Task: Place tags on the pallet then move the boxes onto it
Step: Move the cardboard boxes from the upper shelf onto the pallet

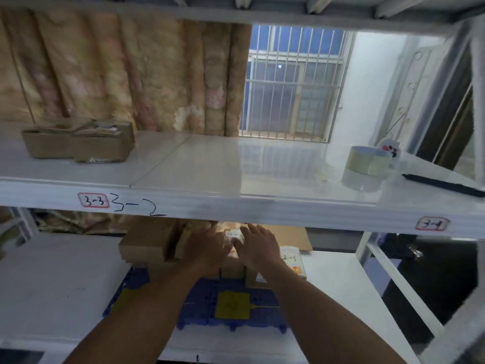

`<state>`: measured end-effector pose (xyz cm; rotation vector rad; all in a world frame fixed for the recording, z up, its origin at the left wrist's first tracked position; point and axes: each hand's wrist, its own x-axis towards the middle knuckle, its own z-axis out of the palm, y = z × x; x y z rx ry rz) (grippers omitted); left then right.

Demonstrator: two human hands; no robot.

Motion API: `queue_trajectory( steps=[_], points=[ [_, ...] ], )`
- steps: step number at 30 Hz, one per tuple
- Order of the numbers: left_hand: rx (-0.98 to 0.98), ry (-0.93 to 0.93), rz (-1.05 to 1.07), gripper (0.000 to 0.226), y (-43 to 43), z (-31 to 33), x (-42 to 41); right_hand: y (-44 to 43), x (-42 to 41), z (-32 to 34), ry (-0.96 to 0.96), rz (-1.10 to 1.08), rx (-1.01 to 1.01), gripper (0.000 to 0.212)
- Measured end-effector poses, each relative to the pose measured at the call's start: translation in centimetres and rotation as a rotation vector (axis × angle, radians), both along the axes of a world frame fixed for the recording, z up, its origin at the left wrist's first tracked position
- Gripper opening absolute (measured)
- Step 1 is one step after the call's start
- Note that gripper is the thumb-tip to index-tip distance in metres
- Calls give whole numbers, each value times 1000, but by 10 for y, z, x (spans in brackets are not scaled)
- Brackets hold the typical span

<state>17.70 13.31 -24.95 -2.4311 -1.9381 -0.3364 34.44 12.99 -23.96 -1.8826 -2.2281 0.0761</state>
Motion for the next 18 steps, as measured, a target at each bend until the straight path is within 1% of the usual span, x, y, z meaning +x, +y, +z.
queue_trajectory(
  steps=[4, 7, 8, 10, 11, 13, 14, 15, 16, 17, 18],
  points=[
    [67, 70, -2, 73, -19, 24, -20, -31, -13, 25, 31, -18, 43, 61],
    [69, 32, 4, 70, -36, 42, -42, -63, -28, 48, 18, -61, 1, 62],
    [90, 11, -21, 72, -40, 46, -48, -75, -35, 56, 13, -69, -14, 62],
    [88, -7, -95, 86, -50, 52, -64, -102, -52, 72, 4, -80, -34, 62],
    [95, -18, -114, 90, -51, 51, -72, -114, -61, 79, -4, -87, -38, 62],
    [68, -66, -115, 93, -82, 71, -90, -137, -80, 93, -23, -100, -44, 60],
    [33, -78, -117, 91, -108, 89, -99, -149, -90, 99, -32, -110, -35, 60],
    [13, -95, -115, 81, -132, 107, -109, -160, -100, 106, -36, -125, -21, 60],
    [10, -101, -107, 67, -150, 120, -118, -172, -110, 112, -37, -135, -4, 61],
    [27, -124, -114, 56, -163, 130, -127, -183, -121, 119, -39, -139, 9, 60],
    [72, -154, -136, 53, -174, 137, -138, -194, -131, 125, -45, -137, 22, 60]
  ],
)
